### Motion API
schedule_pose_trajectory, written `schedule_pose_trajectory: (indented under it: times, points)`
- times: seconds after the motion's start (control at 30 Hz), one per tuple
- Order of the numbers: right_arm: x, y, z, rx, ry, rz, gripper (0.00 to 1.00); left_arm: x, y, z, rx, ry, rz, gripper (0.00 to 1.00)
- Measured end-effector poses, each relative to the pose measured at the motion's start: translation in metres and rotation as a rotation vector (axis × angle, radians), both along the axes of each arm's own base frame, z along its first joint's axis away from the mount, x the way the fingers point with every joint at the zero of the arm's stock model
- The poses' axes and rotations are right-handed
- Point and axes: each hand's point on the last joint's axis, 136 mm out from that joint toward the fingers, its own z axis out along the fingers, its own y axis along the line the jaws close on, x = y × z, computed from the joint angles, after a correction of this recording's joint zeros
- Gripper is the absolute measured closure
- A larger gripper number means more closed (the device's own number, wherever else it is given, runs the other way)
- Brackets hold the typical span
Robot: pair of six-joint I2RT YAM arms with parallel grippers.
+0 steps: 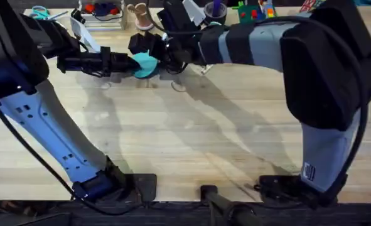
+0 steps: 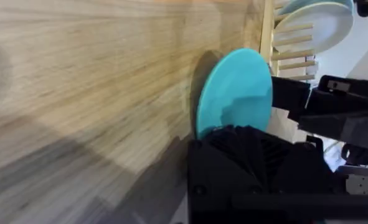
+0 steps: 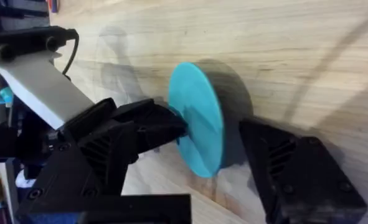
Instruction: Pick up the plates from the table one by one and place each into a slot on the dish rack.
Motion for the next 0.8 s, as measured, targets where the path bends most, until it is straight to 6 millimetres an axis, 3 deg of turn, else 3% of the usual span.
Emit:
schedule_pose_trajectory:
  times: [0.13, 0.27, 0.63, 0.7, 0.8]
  points:
    - [0.000, 0.000, 0.000, -0.001, 0.002, -0.012, 0.037, 0.000, 0.000, 0.000, 0.001, 0.001, 0.000, 0.962]
    - [0.001, -0.001, -0.004, -0.004, 0.012, -0.024, 0.133, 0.000, 0.000, 0.000, 0.001, 0.001, 0.000, 0.962]
    - [-0.003, 0.001, -0.017, -0.019, 0.035, -0.023, 0.660, 0.000, 0.000, 0.000, 0.001, 0.001, 0.000, 0.962]
    - [-0.003, 0.000, -0.018, -0.021, 0.037, -0.024, 0.799, 0.000, 0.000, 0.000, 0.001, 0.001, 0.000, 0.962]
    - [-0.003, 0.000, -0.017, -0.015, 0.038, -0.025, 0.887, 0.000, 0.001, 0.000, 0.000, 0.003, 0.002, 0.962]
